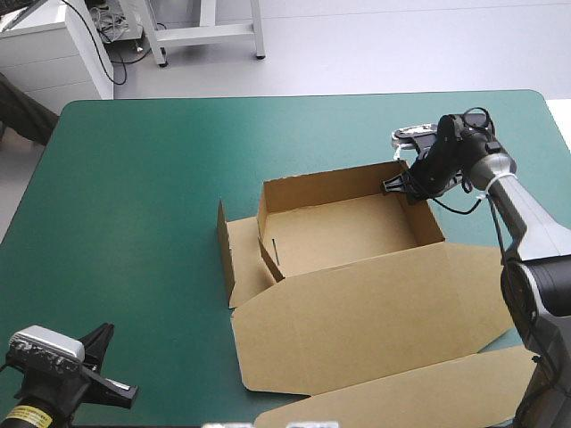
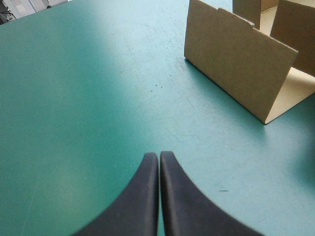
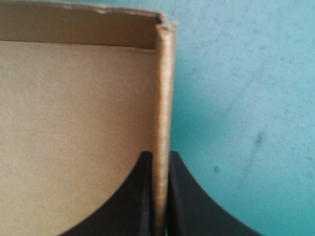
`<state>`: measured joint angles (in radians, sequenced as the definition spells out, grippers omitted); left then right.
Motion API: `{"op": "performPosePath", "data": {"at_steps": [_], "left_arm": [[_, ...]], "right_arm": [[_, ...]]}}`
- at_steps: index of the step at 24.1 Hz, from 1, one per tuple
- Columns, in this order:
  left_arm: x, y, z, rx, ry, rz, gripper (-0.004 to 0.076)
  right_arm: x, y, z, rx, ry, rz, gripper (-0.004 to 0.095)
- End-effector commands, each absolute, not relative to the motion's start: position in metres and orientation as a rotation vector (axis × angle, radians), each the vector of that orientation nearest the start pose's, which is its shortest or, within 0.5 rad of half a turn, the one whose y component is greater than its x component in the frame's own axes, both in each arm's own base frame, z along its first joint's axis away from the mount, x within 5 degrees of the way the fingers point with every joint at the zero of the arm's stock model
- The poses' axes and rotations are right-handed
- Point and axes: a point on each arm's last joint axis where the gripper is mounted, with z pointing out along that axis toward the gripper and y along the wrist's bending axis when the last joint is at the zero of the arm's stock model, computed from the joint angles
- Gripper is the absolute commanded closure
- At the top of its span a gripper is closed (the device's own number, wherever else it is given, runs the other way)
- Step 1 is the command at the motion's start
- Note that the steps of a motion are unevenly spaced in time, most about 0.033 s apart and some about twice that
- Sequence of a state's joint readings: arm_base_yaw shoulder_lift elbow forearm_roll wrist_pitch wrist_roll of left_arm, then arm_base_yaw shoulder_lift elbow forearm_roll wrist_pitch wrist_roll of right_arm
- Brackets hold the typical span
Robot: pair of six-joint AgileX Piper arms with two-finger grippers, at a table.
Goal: Fold the box
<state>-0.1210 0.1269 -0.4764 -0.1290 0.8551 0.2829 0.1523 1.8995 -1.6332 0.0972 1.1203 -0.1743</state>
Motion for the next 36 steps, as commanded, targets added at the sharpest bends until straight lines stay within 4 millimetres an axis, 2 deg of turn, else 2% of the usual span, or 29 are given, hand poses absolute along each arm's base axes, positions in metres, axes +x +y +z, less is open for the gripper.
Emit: {"op": "performPosePath", "data": {"at_steps": [1,3,6,10,11,12,14,18,23,29,30,36], "left_arm": [[0.027,-0.012,0.299,0.349,1.877,-0.050,0.0731],[0.027,-0.012,0.299,0.349,1.877,-0.050,0.0731],[0.027,-0.012,0.299,0.350,1.877,-0.045,0.0731],[0.027,-0.011,0.299,0.350,1.877,-0.044,0.0731],[0.027,-0.011,0.299,0.351,1.877,-0.042,0.0731],[0.027,-0.011,0.299,0.351,1.877,-0.040,0.0731],[0.027,-0.011,0.299,0.351,1.877,-0.040,0.0731],[0.027,-0.011,0.299,0.351,1.877,-0.040,0.0731],[0.027,-0.011,0.299,0.351,1.877,-0.040,0.0731],[0.027,-0.011,0.299,0.351,1.877,-0.040,0.0731],[0.027,-0.011,0.299,0.351,1.877,-0.040,0.0731],[0.027,-0.011,0.299,0.351,1.879,-0.040,0.0731]], "right_arm": [[0.384,0.066,0.278,-0.508,2.896,0.113,0.0883],[0.384,0.066,0.284,-0.517,2.894,0.117,0.0813],[0.393,0.069,0.319,-0.495,2.772,0.124,0.0628],[0.391,0.068,0.357,-0.465,2.653,0.119,0.0567],[0.384,0.067,0.377,-0.459,2.596,0.115,0.0566],[0.378,0.066,0.387,-0.458,2.568,0.113,0.0566],[0.353,0.060,0.421,-0.451,2.476,0.062,0.0566],[0.331,0.056,0.447,-0.476,2.397,0.036,0.0566],[0.338,0.059,0.429,-0.561,2.434,0.054,0.0563],[0.360,0.066,0.372,-0.633,2.598,0.113,0.0451],[0.366,0.067,0.357,-0.636,2.642,0.120,0.0448],[0.387,0.071,0.312,-0.639,2.768,0.152,0.0449]]}}
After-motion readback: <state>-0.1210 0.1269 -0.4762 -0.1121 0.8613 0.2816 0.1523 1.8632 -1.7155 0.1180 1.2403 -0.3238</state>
